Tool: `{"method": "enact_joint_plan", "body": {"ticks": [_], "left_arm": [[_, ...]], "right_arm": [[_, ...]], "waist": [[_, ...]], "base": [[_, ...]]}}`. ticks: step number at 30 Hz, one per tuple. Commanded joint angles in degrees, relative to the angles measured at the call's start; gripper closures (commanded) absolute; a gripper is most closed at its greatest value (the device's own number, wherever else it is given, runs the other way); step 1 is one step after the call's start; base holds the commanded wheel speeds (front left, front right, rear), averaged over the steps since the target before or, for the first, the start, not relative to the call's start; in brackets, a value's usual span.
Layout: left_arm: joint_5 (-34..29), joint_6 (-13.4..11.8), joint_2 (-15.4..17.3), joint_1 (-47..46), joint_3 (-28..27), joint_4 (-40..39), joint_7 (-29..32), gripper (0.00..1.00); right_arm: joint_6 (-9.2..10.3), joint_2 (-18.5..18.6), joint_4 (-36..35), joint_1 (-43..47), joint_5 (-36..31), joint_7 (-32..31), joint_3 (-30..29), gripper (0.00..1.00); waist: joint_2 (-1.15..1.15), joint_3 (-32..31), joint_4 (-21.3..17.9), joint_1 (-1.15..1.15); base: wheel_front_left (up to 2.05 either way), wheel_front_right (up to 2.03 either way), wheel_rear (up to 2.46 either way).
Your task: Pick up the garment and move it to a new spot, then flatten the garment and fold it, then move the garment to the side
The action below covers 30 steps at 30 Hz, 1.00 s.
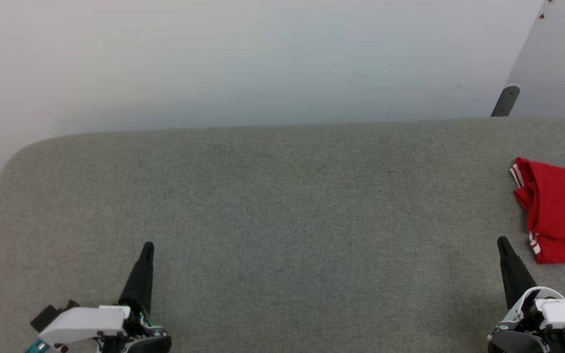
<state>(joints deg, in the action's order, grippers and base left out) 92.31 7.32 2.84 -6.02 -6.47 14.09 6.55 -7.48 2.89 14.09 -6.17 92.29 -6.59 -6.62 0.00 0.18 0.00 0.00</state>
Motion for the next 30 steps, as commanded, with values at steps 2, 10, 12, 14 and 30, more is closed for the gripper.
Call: {"method": "enact_joint_plan", "body": {"ticks": [2,10,12,14,30], "left_arm": [[0.2,0.3,0.0,-0.5,-0.1,-0.1,0.2,1.0],[0.2,0.3,0.0,-0.5,-0.1,-0.1,0.2,1.0],[0.2,0.3,0.0,-0.5,-0.1,-0.1,0.2,1.0],[0.2,0.3,0.0,-0.5,-0.1,-0.1,0.2,1.0],[0.2,0.3,0.0,-0.5,-0.1,-0.1,0.2,1.0]], "right_arm": [[-0.02,-0.2,-0.2,-0.1,0.2,-0.1,0.0,1.0],[-0.02,-0.2,-0.2,-0.1,0.2,-0.1,0.0,1.0],[-0.02,-0.2,-0.2,-0.1,0.2,-0.1,0.0,1.0],[-0.02,-0.2,-0.2,-0.1,0.2,-0.1,0.0,1.0],[-0.02,-0.2,-0.2,-0.1,0.2,-0.1,0.0,1.0]], "waist": [[0.0,0.0,0.0,0.0],[0.0,0.0,0.0,0.0],[0.0,0.0,0.0,0.0],[0.0,0.0,0.0,0.0],[0.0,0.0,0.0,0.0]], "base": [[0.0,0.0,0.0],[0.0,0.0,0.0],[0.0,0.0,0.0],[0.0,0.0,0.0],[0.0,0.0,0.0]]}}
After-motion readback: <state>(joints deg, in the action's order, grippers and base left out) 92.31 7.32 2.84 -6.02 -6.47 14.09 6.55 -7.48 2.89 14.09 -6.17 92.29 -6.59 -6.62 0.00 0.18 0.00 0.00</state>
